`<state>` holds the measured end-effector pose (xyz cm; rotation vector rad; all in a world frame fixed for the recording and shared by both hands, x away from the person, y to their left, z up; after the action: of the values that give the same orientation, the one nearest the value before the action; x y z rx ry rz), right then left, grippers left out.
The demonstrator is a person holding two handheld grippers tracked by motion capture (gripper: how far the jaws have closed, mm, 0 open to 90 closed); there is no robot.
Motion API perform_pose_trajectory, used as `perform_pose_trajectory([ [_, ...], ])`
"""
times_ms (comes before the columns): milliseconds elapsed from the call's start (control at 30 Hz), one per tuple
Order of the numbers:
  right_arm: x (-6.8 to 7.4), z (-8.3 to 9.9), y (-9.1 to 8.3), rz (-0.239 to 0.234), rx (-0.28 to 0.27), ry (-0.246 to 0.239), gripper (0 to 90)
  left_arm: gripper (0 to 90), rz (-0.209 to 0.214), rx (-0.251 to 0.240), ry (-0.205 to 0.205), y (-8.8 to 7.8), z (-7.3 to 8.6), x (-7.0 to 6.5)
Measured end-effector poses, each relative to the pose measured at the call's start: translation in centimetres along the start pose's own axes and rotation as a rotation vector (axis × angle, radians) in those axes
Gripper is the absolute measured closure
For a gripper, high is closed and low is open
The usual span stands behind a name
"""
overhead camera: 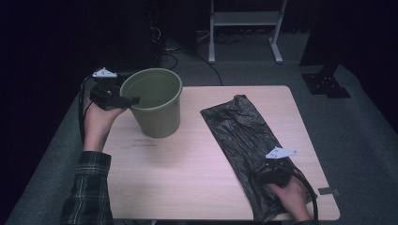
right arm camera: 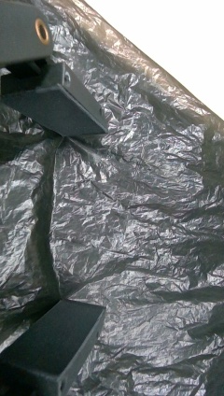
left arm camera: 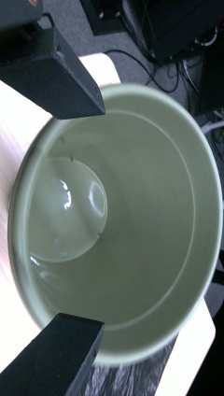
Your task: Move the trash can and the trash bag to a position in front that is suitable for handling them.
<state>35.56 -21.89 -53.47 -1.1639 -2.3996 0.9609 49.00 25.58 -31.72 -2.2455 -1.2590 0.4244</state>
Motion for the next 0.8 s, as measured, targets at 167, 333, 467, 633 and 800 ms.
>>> perform_pose_trajectory([
  [167, 0.0, 0.0, 0.0, 0.0, 0.0, 0.0, 10.0, 0.0, -0.016, 0.021, -0.017, 0.6, 0.3, 1.2],
  [333, 0.0, 0.0, 0.0, 0.0, 0.0, 0.0, 10.0, 0.0, -0.029, 0.035, -0.03, 1.0, 0.6, 1.8],
  [467, 0.0, 0.0, 0.0, 0.001, 0.0, 0.0, 10.1, 0.0, -0.033, 0.049, -0.033, 1.5, 0.9, 2.1],
  [633, 0.0, 0.0, 0.0, 0.001, -0.001, 0.0, 10.1, 0.0, -0.033, 0.075, -0.045, 2.2, 1.6, 2.5],
  [800, 0.0, 0.0, 0.0, 0.001, 0.0, -0.001, 10.0, 0.0, -0.021, 0.076, -0.06, 2.8, 2.1, 2.5],
])
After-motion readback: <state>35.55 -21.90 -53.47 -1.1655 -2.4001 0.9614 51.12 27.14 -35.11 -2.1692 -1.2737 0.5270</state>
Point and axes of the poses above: each handheld gripper's, and its own axes: y roughly forward along the jaws, z roughly out of its underside, x roughly to its left, the point moved 7 cm from there along y, roughly forward along the jaws, and after that the axes turned 2 degrees about -y, right-handed, at the moved point
